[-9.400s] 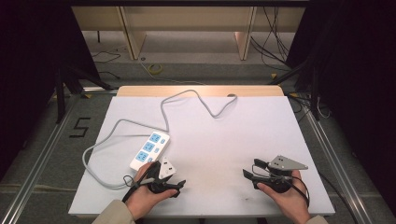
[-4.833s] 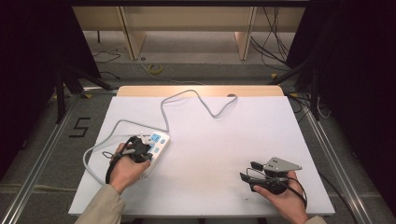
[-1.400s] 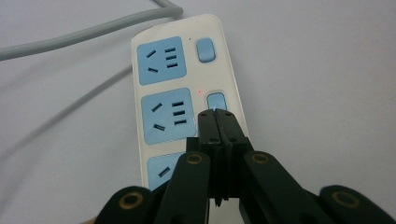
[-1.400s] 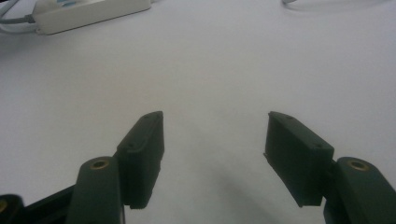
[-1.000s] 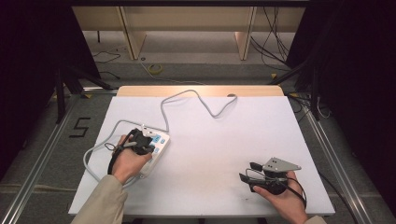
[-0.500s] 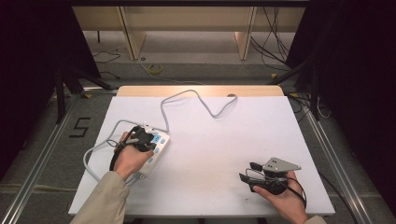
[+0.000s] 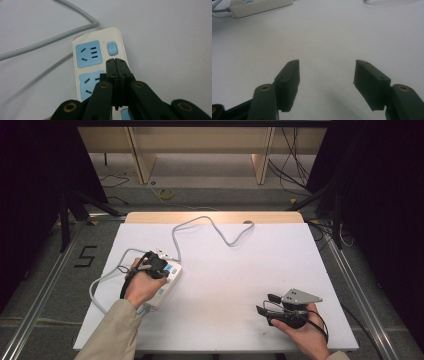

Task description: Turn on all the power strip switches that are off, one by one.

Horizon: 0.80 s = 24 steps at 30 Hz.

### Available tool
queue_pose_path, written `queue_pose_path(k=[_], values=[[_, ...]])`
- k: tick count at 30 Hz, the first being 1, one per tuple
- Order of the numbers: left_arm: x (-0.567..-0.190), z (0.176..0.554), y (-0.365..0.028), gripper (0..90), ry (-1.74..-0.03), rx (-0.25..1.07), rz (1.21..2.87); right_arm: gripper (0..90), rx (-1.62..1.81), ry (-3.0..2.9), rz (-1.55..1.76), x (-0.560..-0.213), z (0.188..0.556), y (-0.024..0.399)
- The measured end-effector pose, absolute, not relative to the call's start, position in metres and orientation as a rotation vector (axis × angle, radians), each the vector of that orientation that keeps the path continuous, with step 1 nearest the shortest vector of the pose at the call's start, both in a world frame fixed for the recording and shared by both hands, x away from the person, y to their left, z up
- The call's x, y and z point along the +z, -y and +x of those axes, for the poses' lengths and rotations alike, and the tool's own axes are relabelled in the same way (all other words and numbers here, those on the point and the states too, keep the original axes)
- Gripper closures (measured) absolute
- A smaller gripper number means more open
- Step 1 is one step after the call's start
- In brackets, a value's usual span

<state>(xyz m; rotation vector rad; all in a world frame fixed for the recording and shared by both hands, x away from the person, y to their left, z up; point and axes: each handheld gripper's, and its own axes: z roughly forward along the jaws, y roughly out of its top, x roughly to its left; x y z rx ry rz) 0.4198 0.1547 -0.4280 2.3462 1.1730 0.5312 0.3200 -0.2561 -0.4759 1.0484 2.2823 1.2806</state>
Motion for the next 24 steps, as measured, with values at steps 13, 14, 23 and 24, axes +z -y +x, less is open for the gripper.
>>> queue_pose_path(k=[13, 14, 23, 24], values=[[-0.427, 0.429, -0.151, 90.0, -1.175, 0.525, 2.354, 38.2, 1.278, -2.285, 1.047, -0.476, 0.32, 0.256], [-0.427, 0.43, -0.15, 90.0, -1.178, 0.525, 2.356, 38.2, 1.278, -2.285, 1.048, -0.476, 0.32, 0.256], [-0.426, 0.436, -0.146, 90.0, -1.179, 0.522, 2.354, 38.2, 1.278, -2.286, 1.046, -0.476, 0.32, 0.256], [-0.426, 0.437, -0.145, 90.0, -1.181, 0.519, 2.354, 38.2, 1.278, -2.286, 1.047, -0.476, 0.32, 0.256]])
